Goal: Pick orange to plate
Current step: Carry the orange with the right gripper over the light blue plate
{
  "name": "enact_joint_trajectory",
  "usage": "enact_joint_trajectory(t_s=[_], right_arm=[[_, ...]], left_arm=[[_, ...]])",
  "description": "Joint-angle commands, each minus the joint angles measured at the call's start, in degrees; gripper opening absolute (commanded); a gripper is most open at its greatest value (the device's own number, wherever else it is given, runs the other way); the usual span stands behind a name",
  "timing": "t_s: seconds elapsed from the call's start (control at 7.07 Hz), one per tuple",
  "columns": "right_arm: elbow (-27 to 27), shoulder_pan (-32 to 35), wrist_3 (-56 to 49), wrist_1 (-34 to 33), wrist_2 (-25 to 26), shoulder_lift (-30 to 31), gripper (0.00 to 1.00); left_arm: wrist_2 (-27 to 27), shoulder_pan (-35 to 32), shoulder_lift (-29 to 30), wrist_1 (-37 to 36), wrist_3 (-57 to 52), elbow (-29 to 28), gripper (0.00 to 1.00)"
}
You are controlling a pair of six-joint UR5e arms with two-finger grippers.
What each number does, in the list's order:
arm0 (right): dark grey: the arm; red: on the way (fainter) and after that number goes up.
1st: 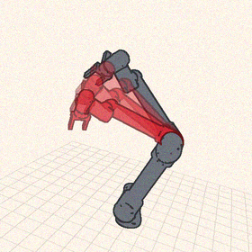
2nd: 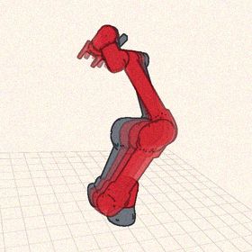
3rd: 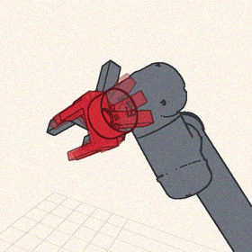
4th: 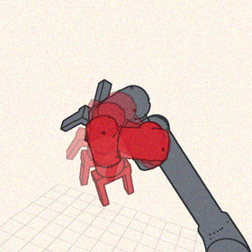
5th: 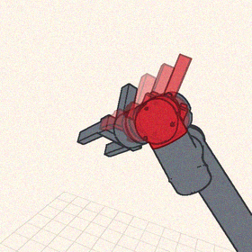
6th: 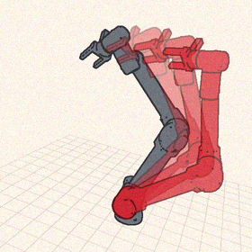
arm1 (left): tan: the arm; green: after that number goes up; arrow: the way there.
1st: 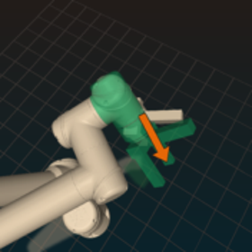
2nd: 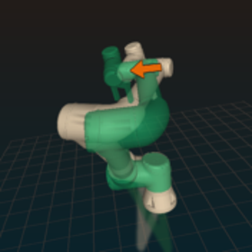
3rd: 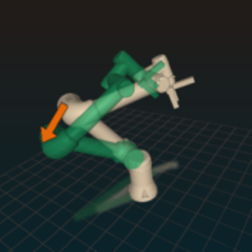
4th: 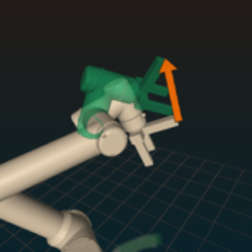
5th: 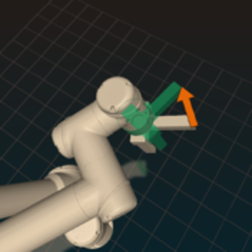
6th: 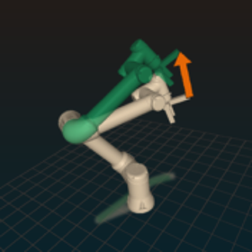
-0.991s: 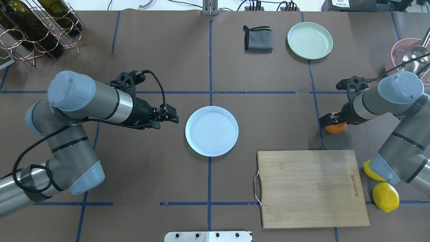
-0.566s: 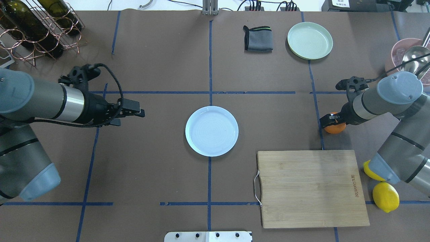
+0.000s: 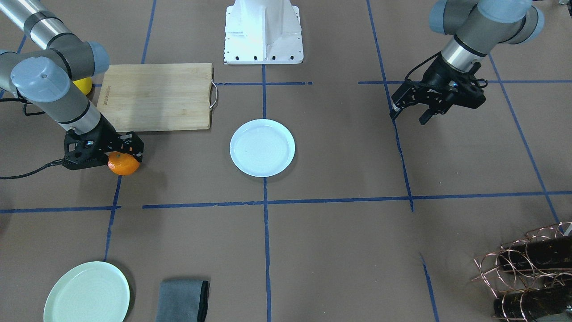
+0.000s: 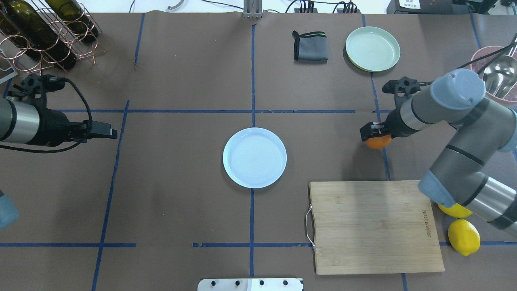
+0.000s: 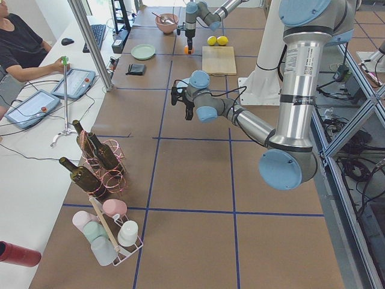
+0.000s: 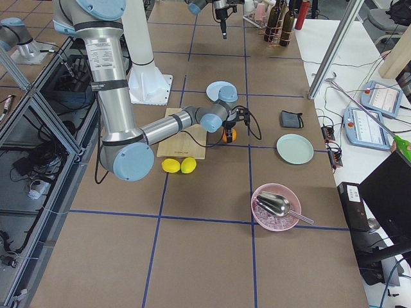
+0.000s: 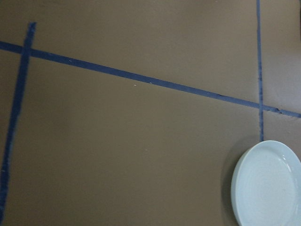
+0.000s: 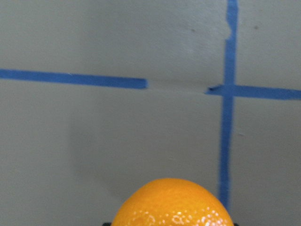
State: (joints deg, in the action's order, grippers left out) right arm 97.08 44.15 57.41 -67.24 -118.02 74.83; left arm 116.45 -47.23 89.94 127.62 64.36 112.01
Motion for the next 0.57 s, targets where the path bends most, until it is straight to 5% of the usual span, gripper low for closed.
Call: enact_joint_trajectory(t_s=[0.0,0.42], right_arm=[[-0.1,-5.4,13.1,-6.1,0.7,-11.9,0.00],[-6.4,-13.5,23.7,-6.2,9.0,-23.1,0.00]], left_arm=[[0.0,-6.3,-6.7,0.1,-15.9,0.1,1.00],[0.1,-9.5,-8.9,0.0,-23.5,-0.5,1.00]])
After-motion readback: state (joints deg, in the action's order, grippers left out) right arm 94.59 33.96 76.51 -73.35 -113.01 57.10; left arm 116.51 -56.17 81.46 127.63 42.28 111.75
